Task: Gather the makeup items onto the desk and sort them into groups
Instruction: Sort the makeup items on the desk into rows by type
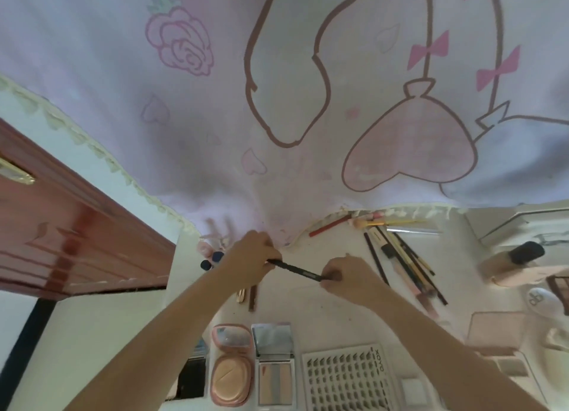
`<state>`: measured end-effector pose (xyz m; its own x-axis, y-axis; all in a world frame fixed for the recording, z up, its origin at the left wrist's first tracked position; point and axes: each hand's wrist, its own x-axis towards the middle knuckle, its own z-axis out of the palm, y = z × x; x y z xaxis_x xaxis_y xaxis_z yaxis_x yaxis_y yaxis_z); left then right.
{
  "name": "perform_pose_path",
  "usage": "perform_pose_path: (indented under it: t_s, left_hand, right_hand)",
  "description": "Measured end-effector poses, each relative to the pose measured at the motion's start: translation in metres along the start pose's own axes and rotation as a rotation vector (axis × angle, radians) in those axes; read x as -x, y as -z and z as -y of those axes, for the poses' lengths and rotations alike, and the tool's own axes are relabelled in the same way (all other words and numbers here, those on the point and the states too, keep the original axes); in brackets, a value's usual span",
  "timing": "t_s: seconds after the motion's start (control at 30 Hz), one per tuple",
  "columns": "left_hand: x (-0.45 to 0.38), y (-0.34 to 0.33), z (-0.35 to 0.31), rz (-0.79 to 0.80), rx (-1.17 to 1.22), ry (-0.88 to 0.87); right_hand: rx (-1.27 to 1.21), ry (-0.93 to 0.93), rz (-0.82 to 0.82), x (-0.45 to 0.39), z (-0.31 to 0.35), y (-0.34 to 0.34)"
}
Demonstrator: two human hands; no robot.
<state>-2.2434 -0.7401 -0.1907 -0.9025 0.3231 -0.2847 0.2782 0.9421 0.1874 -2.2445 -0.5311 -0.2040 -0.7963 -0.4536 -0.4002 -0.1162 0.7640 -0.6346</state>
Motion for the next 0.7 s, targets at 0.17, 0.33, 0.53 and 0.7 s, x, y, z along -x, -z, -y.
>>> perform_pose_path:
  t_s: [0.17,0.33,0.53,0.7]
  left_hand:
    - [-0.029,-0.003,0.032,0.165,-0.326,-0.11]
    - [-0.058,-0.023,0.046,0.334,-0.096,-0.053]
    - [-0.069,-0.041,0.045,0.384,0.066,-0.037]
    - [-0.07,-0.046,0.052,0.353,-0.012,-0.173]
  right_hand:
    - [0.049,-0.163,-0.004,-0.034,0.035,-0.06]
    - [-0.007,-0.356,0.005,-0.06,0.043,-0.103]
    - [0.002,-0.502,0.017,-0.068,0.046,-0.129]
    - [0.024,-0.533,0.019,-0.068,0.052,-0.14]
